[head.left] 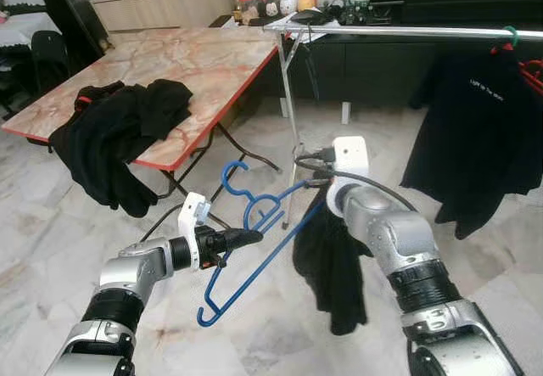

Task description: Hang hanger

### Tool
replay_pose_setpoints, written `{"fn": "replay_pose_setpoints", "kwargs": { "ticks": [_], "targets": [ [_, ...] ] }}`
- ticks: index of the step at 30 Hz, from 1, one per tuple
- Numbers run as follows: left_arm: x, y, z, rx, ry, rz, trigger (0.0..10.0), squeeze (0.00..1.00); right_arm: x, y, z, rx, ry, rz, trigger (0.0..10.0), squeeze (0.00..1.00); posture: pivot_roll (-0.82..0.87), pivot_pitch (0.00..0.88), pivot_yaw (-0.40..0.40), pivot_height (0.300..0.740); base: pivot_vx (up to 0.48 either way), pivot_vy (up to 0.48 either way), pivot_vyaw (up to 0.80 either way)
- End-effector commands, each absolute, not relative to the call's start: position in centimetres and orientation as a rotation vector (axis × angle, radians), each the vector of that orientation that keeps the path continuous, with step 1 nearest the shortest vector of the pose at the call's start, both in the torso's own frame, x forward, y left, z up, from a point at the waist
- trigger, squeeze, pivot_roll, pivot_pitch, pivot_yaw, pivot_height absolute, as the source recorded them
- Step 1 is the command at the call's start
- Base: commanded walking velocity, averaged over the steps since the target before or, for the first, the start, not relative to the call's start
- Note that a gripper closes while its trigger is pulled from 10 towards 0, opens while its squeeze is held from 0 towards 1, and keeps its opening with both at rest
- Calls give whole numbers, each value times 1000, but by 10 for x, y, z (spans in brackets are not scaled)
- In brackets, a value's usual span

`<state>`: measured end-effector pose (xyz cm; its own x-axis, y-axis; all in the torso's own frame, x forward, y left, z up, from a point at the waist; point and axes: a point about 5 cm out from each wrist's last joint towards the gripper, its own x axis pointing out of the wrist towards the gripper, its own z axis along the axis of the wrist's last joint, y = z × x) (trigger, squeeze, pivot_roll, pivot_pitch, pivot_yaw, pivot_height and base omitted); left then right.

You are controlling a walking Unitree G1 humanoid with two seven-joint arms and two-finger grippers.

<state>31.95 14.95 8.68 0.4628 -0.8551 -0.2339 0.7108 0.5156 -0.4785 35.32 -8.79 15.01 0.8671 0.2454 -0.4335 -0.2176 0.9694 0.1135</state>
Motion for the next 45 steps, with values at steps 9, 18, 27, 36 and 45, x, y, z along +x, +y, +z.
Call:
{"fn": "replay_pose_setpoints", "kwargs": {
  "ticks": [9,18,27,36,45],
  "targets": [
    [313,153,72,-268,560,-976,10000,0,350,-57,187,143,366,394,10000,0,-150,6,227,740,0,0,0],
    [314,149,79,-329,542,-1018,10000,0,333,-50,173,-92,388,575,10000,0,-153,6,226,740,0,0,0],
    [314,154,72,-311,554,-969,10000,0,329,-54,170,-196,396,627,10000,0,-154,8,227,740,0,0,0],
    [316,149,73,-327,547,-980,10000,0,308,-41,169,-305,355,868,10000,0,-159,9,228,740,0,0,0],
    [317,148,72,-331,532,-963,10000,0,293,-52,162,-464,312,1062,10000,0,-163,6,224,740,0,0,0]
  ]
}}
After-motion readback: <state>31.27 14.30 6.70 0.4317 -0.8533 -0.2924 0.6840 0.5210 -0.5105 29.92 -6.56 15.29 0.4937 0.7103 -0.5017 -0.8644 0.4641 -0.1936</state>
